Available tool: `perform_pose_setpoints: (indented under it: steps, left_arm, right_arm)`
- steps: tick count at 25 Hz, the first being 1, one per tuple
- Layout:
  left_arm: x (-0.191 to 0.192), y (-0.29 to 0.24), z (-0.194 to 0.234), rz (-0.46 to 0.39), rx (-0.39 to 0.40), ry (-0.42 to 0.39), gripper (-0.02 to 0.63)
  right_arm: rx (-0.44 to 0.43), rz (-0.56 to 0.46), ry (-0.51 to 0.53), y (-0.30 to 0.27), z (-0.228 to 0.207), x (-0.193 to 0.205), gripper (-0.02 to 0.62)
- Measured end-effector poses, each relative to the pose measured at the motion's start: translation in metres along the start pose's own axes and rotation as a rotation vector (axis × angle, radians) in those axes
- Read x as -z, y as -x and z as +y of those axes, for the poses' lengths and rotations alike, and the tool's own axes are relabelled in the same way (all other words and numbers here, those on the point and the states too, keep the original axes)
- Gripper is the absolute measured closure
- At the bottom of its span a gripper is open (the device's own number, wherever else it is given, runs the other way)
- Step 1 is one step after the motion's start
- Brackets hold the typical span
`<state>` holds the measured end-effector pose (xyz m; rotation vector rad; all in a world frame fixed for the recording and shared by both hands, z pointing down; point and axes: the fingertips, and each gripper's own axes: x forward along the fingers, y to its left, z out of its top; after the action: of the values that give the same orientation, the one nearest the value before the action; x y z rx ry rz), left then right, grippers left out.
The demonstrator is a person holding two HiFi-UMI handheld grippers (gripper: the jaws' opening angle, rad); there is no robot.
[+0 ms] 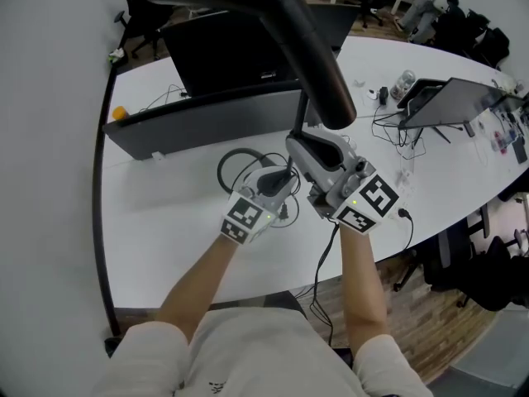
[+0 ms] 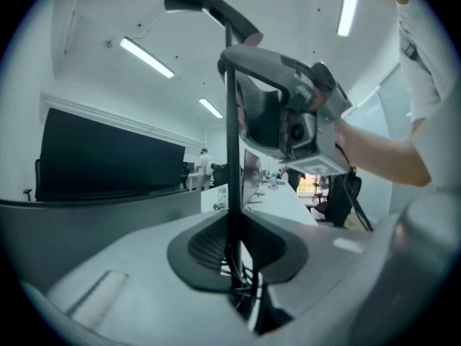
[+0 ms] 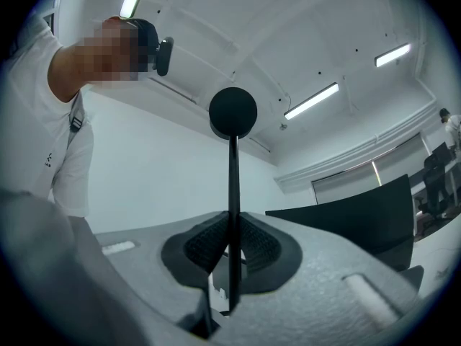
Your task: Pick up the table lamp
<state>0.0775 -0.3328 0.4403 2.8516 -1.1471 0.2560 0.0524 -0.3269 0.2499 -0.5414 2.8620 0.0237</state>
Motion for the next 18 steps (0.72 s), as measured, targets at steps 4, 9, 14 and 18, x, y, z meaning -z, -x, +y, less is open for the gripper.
perform_pose_setpoints:
  steps: [4,9,14,18]
  left_arm:
    - [-0.008,0.008,-0.007,-0.002,0.02,-0.01,0.557]
    - [-0.017,0.018,-0.014,0.008,0.032,-0.016,0.555]
    - [-0.025,0.029,-0.02,0.01,0.034,-0.027,0.555]
    - [-0.034,0.035,-0.028,0.014,0.052,-0.049,0.555]
  right_arm:
    - [0.006,-0.005,-0.002,0.0,0.01,-0.009,0.558]
    - [0.008,-0.007,0.002,0.002,0.019,-0.019,0.558]
    - [0.011,-0.016,0.007,0.003,0.03,-0.031,0.558]
    - [0.005,-0.023,0.014,0.006,0.039,-0.04,0.558]
